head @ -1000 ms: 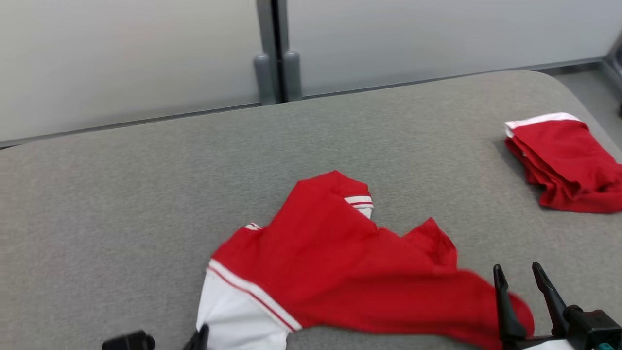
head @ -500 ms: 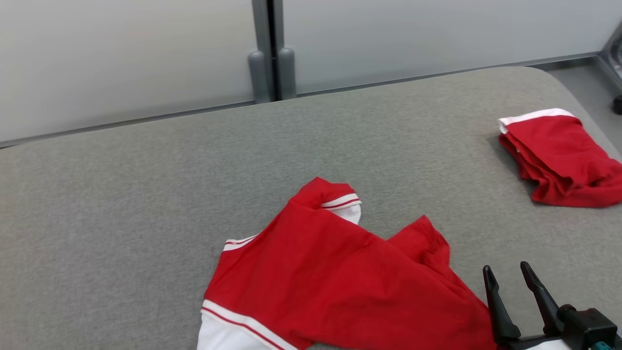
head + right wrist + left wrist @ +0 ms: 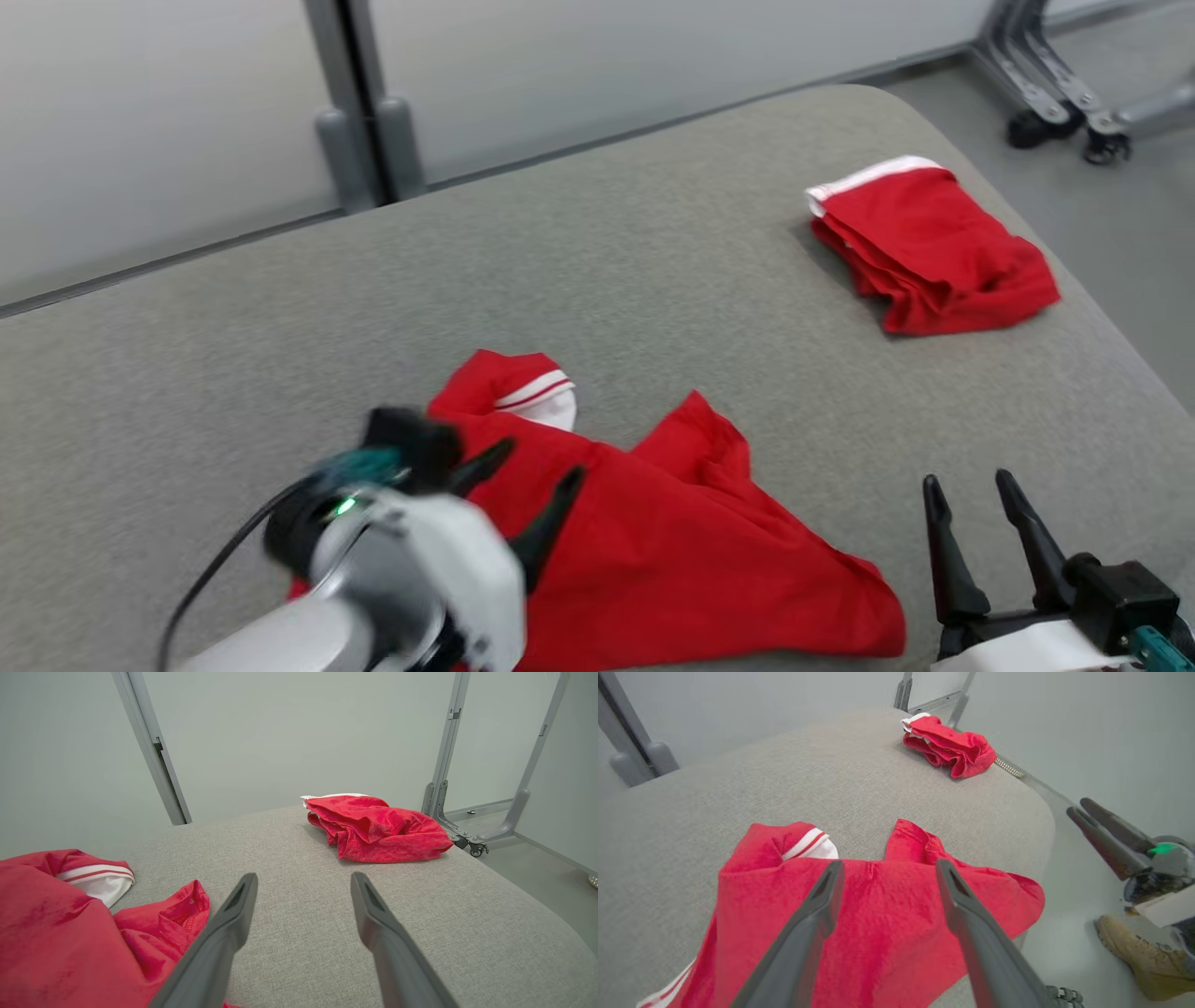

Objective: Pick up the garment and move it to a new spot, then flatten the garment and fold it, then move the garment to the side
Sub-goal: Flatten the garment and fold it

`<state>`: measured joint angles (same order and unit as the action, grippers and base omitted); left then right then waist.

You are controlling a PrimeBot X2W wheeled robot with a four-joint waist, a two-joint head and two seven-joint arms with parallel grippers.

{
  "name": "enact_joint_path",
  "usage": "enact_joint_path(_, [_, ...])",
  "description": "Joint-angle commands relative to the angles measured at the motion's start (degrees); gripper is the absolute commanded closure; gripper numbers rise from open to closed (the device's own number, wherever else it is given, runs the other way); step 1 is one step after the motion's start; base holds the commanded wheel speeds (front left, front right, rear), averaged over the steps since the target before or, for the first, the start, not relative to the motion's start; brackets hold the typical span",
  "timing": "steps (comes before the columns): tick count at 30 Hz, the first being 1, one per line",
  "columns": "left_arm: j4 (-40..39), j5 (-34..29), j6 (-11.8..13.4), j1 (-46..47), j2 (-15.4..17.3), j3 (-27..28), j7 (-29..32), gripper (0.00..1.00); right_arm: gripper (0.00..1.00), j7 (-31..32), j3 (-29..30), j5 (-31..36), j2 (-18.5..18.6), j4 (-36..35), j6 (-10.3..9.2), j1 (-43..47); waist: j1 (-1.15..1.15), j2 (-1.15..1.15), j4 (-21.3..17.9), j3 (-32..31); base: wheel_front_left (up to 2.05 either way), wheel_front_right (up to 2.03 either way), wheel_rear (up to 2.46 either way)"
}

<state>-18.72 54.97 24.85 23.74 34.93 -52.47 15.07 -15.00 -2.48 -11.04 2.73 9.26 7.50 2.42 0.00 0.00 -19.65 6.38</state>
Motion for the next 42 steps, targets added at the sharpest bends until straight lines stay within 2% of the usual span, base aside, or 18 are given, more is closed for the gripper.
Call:
enact_joint_path(1, [4.2,-0.5,-1.5,3.8,-2.9,-1.1,1.7,0.0,0.0,-0.3,-0.2,-0.6,0.3,0.0,-0.01,-0.8,0.0,0.0,-3.6,2.1,0.0,0.0,0.0])
enact_joint_path(2, [7.5,0.1,-2.9,5.7,-5.8,-1.9,2.8,0.0,0.0,-0.3,-0.3,-0.7,0.3,0.0,-0.01,-1.1,0.0,0.0,-4.5,2.5,0.0,0.0,0.0])
enact_joint_path(5, [17.9,0.7,-6.6,11.0,-11.6,-4.3,5.5,0.0,0.0,-0.3,-0.3,-1.1,0.3,0.2,-0.01,-1.0,0.0,0.0,-6.9,3.2,0.0,0.0,0.0])
enact_joint_path(8, [27.8,0.9,-9.5,14.4,-14.9,-5.9,7.6,0.0,0.0,-0.3,-0.6,-1.4,0.3,0.4,-0.01,-0.9,0.0,0.0,-9.0,3.7,0.0,0.0,0.0])
enact_joint_path(13, [40.7,0.8,-13.5,17.6,-18.4,-8.2,9.8,0.0,0.0,-0.3,-0.9,-2.2,0.3,0.4,-0.01,-1.2,0.0,0.0,-11.3,4.3,0.0,0.0,0.0])
enact_joint_path(14, [40.7,0.8,-13.5,17.6,-18.4,-8.2,9.8,0.0,0.0,-0.3,-0.9,-2.2,0.3,0.4,-0.01,-1.2,0.0,0.0,-11.3,4.3,0.0,0.0,0.0])
enact_joint_path(16, [46.1,0.2,-15.4,18.9,-19.7,-9.6,10.6,0.0,0.0,-0.3,-1.1,-2.4,0.3,0.2,-0.01,-1.5,0.0,0.0,-11.7,4.7,0.0,0.0,0.0])
enact_joint_path(19, [48.9,0.4,-16.7,19.3,-20.6,-10.4,11.4,0.0,0.0,-0.3,-1.0,-2.7,0.3,0.1,-0.01,-1.4,0.0,0.0,-11.7,5.0,0.0,0.0,0.0])
enact_joint_path(20, [50.2,0.7,-17.2,19.4,-21.1,-10.7,12.1,0.14,0.0,-0.3,-1.0,-2.6,0.3,0.1,-0.01,-1.4,0.0,0.0,-11.7,5.1,0.0,0.0,0.0])
enact_joint_path(21, [51.4,0.9,-17.7,19.6,-21.6,-10.9,12.4,1.0,0.0,-0.3,-0.9,-2.6,0.3,0.1,-0.01,-1.3,0.0,0.0,-11.6,5.1,0.0,0.0,0.0])
enact_joint_path(24, [54.2,0.6,-19.2,19.7,-22.2,-11.6,12.3,1.0,0.0,-0.3,-0.9,-2.7,0.3,0.2,-0.01,-1.6,0.0,0.0,-11.4,5.4,0.0,0.0,0.0])
enact_joint_path(26, [55.1,1.0,-19.7,19.9,-22.8,-10.5,10.0,1.0,0.0,-0.3,-0.9,-2.8,0.3,0.3,-0.01,-1.9,0.0,0.0,-11.3,5.6,0.0,0.0,0.0])
enact_joint_path(30, [56.5,-1.6,-17.4,23.0,-23.5,-7.3,-0.4,1.0,0.0,-0.3,-0.8,-3.0,0.3,0.0,-0.01,-2.1,0.0,0.0,-10.7,6.3,0.0,0.0,0.0])
enact_joint_path(34, [59.5,-3.4,-16.2,25.9,-23.2,-5.2,-7.1,1.0,0.0,-0.3,-1.2,-3.2,0.3,0.1,-0.01,-2.2,0.0,0.0,-10.5,6.7,0.0,0.0,0.0])
enact_joint_path(38, [63.7,-5.0,-17.1,28.3,-22.0,-5.3,-9.7,1.0,0.0,-0.3,-1.5,-3.3,0.3,0.3,-0.01,-2.5,0.0,0.0,-10.8,7.1,0.0,0.0,0.0])
enact_joint_path(42, [67.9,-5.7,-17.6,29.4,-22.2,-5.3,-12.3,1.0,0.0,-0.3,-1.6,-3.2,0.3,0.4,-0.01,-2.6,0.0,0.0,-11.0,7.4,0.0,0.0,0.0])
